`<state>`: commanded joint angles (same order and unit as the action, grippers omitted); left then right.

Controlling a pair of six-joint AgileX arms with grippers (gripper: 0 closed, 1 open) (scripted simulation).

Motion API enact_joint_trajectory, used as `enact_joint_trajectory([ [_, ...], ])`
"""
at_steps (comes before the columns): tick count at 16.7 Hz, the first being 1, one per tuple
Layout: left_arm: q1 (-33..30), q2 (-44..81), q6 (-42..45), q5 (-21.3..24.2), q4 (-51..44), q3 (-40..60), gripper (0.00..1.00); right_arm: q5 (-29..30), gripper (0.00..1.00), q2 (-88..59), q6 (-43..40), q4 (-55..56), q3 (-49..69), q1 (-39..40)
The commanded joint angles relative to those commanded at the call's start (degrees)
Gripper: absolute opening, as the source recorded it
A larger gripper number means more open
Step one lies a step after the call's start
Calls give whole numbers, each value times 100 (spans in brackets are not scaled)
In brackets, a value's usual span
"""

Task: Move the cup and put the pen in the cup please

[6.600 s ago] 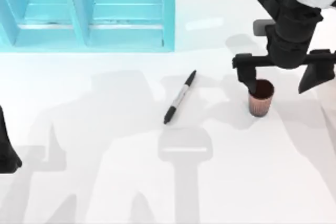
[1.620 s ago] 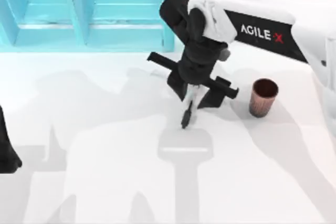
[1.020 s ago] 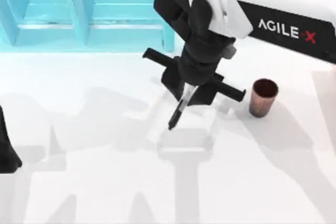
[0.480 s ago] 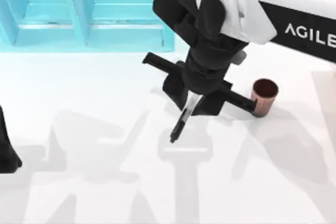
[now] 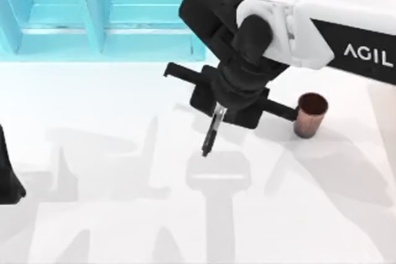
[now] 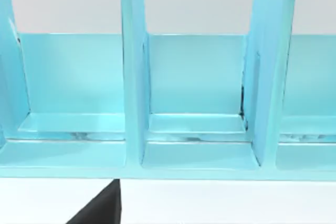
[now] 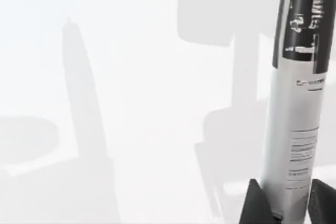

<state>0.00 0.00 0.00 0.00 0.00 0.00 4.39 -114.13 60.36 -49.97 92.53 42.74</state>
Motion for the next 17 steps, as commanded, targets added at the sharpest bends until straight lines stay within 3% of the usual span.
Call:
enact_joint_trajectory([
  [5,0,0,0,0,0,0,100,1286,0,524,-1309,2170,-1264,164],
  [17,0,0,0,0,0,0,100,4950,0,1953,-4948,8547,-4782,635],
])
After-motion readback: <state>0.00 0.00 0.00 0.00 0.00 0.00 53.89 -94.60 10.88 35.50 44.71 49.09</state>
